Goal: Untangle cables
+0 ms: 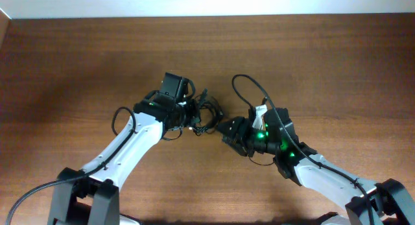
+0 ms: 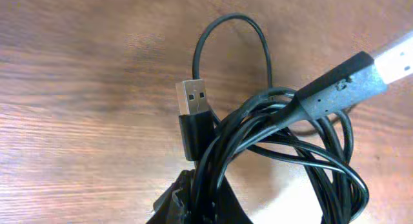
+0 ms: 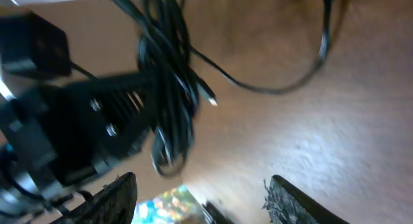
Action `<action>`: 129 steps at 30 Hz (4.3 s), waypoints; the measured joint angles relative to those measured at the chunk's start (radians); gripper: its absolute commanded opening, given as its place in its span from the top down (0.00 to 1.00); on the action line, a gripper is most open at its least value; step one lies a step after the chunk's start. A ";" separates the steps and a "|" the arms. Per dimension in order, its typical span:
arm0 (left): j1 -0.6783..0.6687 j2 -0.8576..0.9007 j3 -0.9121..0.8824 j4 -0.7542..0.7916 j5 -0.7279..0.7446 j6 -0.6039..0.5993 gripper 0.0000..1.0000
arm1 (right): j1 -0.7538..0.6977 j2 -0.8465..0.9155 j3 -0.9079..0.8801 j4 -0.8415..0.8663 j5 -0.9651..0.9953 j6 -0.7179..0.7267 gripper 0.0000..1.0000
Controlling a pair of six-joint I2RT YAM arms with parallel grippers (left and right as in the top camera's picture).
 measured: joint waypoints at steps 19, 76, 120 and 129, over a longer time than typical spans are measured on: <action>0.092 0.000 -0.004 0.055 0.407 0.150 1.00 | -0.002 0.000 0.044 -0.043 -0.022 -0.369 0.96; 0.376 -0.007 -0.006 0.130 0.610 0.010 1.00 | -0.212 0.006 0.002 -0.134 -0.238 -0.688 0.25; 0.079 -0.007 -0.006 0.086 0.233 -0.597 1.00 | 0.036 0.006 0.000 0.061 -0.013 -0.316 0.50; 0.079 -0.007 -0.005 -0.051 0.215 -0.614 1.00 | 0.105 0.006 0.000 0.085 0.255 -0.109 0.62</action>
